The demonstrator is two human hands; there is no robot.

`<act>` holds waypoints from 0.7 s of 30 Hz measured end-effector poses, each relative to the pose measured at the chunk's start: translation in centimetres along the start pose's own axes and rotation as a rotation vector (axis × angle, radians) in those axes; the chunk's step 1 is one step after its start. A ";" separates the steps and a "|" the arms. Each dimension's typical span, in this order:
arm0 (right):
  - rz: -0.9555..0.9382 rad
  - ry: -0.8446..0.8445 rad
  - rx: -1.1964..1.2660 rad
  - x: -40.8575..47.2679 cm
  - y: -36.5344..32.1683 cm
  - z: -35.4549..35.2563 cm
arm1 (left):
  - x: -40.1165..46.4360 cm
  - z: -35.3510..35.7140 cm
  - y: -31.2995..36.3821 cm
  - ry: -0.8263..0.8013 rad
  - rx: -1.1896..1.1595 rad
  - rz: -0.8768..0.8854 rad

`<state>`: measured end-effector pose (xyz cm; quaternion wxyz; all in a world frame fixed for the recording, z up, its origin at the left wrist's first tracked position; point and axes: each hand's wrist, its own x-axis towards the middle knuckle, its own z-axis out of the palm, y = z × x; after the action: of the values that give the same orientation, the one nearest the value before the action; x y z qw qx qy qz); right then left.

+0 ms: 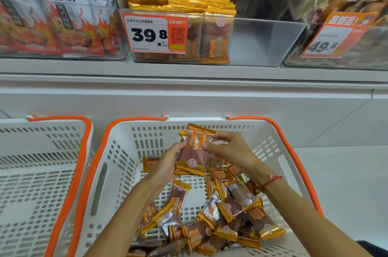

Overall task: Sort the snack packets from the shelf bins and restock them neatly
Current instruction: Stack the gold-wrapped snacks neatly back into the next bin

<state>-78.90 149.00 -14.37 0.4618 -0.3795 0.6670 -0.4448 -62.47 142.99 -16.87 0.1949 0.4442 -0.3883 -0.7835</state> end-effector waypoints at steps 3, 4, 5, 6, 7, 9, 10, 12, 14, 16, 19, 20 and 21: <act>0.009 0.072 0.001 0.0 0.1 0.7 | 0.0 0.2 -0.5 0.056 -0.078 0.030; 0.038 0.125 0.071 0.0 0.2 0.8 | 0.2 0.1 -0.8 0.078 -0.111 0.050; 0.068 0.175 0.191 0.0 0.4 0.7 | 0.5 -0.2 -1.1 0.107 -0.139 0.070; 0.091 0.201 0.350 -0.1 0.6 0.6 | 0.6 -0.2 -1.3 0.138 -0.142 0.079; 0.106 0.203 0.493 -0.1 0.9 0.4 | 0.8 -0.1 -1.7 0.159 -0.129 0.073; 0.137 0.185 0.609 -0.1 1.7 0.0 | 1.2 0.1 -2.5 0.151 -0.089 0.033; 0.144 0.187 0.584 0.0 2.0 -0.1 | 1.3 0.4 -2.8 0.142 -0.086 0.019; 0.183 0.253 0.552 0.1 2.6 0.0 | 1.2 1.2 -2.9 0.134 -0.143 0.018; 0.243 0.274 0.478 0.0 3.5 0.1 | 1.3 1.7 -3.3 0.114 -0.175 0.049; 0.238 0.144 0.292 -0.3 3.9 0.4 | 1.2 2.2 -3.2 0.095 -0.073 0.111; 0.239 -0.069 0.003 -0.6 3.5 0.3 | 1.9 2.3 -3.5 0.167 0.071 0.155; 0.258 -0.118 -0.072 -0.4 3.7 -0.6 | 2.2 2.2 -3.6 0.193 0.084 0.155; 0.277 -0.120 -0.138 -0.1 3.9 -1.5 | 2.6 2.0 -3.7 0.202 0.087 0.146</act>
<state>-80.69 150.72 -17.74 0.5306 -0.3408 0.7130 -0.3066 -65.42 144.49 -20.52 0.2702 0.4995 -0.4318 -0.7008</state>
